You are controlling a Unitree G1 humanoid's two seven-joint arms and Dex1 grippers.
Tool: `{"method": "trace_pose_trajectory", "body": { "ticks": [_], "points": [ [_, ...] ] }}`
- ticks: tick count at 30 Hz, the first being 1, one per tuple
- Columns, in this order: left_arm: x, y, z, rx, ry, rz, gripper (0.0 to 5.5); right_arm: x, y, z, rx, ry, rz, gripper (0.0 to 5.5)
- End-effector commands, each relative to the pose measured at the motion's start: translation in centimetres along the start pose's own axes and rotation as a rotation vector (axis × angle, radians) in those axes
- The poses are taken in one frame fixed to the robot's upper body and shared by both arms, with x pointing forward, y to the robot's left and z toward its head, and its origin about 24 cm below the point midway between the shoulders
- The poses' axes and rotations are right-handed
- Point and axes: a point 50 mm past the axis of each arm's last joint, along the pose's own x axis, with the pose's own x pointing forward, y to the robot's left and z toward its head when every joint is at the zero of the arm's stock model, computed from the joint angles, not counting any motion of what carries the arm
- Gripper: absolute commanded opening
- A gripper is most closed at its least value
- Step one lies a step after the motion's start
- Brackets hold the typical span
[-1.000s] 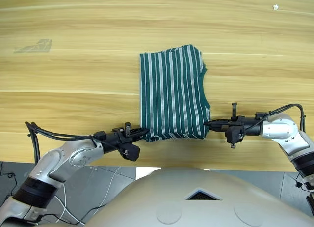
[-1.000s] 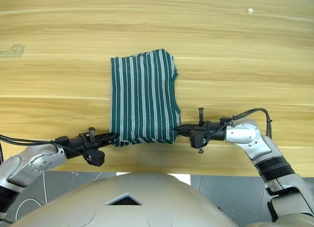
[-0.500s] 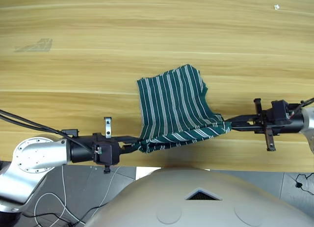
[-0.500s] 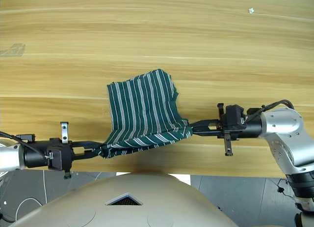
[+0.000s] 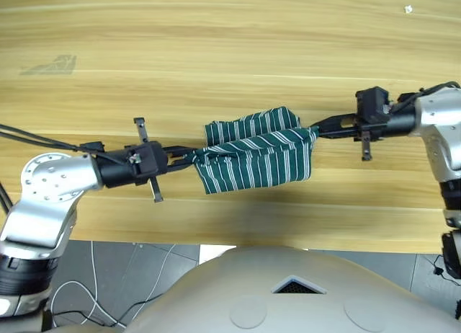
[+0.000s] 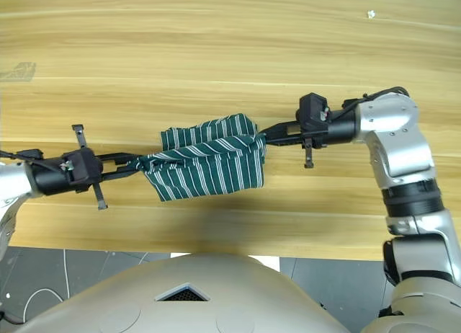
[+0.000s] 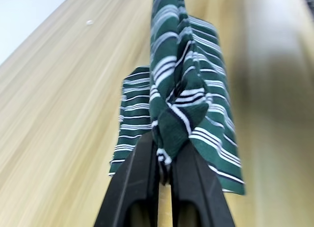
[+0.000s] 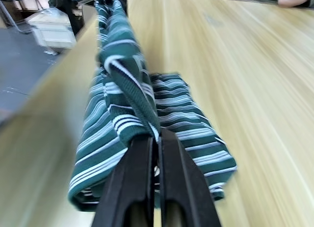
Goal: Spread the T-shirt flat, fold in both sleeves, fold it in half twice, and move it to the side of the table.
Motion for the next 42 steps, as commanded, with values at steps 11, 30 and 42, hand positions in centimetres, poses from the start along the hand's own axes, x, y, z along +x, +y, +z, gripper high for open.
{"method": "trace_pose_trajectory", "body": {
  "ticks": [11,30,42],
  "points": [
    [4.6,4.5,-2.6,-0.011,0.079,0.298,0.51,1.0,-4.4,-2.1,-0.045,0.07,-0.164,0.0],
    [5.0,4.9,-6.4,-0.26,0.127,0.653,3.54,0.2,-6.6,-3.1,-0.202,0.152,-0.511,2.76],
    [2.8,6.6,-4.0,-0.295,-0.157,1.383,4.41,10.3,-3.8,-1.1,-0.474,-0.047,-0.374,3.74]
  ]
}}
